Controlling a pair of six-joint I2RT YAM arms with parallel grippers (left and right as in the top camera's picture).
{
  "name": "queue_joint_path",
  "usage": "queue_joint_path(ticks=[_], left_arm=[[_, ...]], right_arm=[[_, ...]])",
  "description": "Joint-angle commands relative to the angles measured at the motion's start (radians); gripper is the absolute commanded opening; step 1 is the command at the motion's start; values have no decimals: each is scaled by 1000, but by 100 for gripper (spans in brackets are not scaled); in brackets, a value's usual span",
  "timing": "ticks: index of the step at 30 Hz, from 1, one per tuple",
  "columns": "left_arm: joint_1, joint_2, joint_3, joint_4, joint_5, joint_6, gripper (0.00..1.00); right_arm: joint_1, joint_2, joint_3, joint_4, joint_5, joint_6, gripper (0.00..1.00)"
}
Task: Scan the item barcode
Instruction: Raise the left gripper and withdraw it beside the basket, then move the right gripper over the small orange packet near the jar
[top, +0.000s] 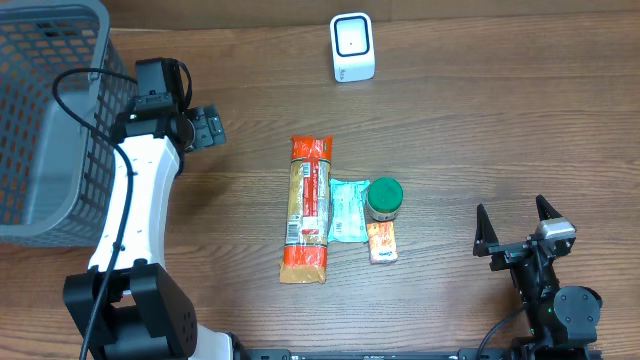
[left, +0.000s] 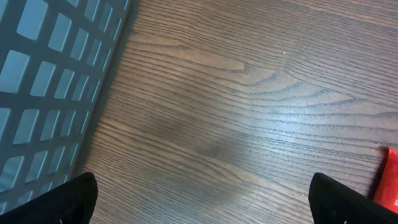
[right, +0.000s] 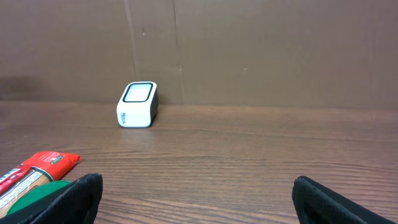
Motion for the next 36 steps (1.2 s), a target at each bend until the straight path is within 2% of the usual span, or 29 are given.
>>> queue_joint_path(ticks=[1, 18, 23, 28, 31, 36], left_arm=[[-4, 1, 16, -3, -7, -3, 100], [-4, 1, 16, -3, -7, -3, 100], [-2, 1, 16, -3, -6, -3, 100], [-2, 1, 16, -3, -7, -3, 100], [-2, 1, 16, -3, -7, -3, 100], [-2, 1, 16, -3, -7, -3, 100]], right_arm=[[-3, -8, -11, 4, -5, -1, 100], [-3, -8, -11, 6, -30, 2, 100], [-5, -8, -10, 51, -52, 214, 100], [-5, -8, 42, 63, -77, 312, 100], [-5, -6, 138, -13, -76, 334, 100], [-5, 80, 415, -296, 15, 317, 100]])
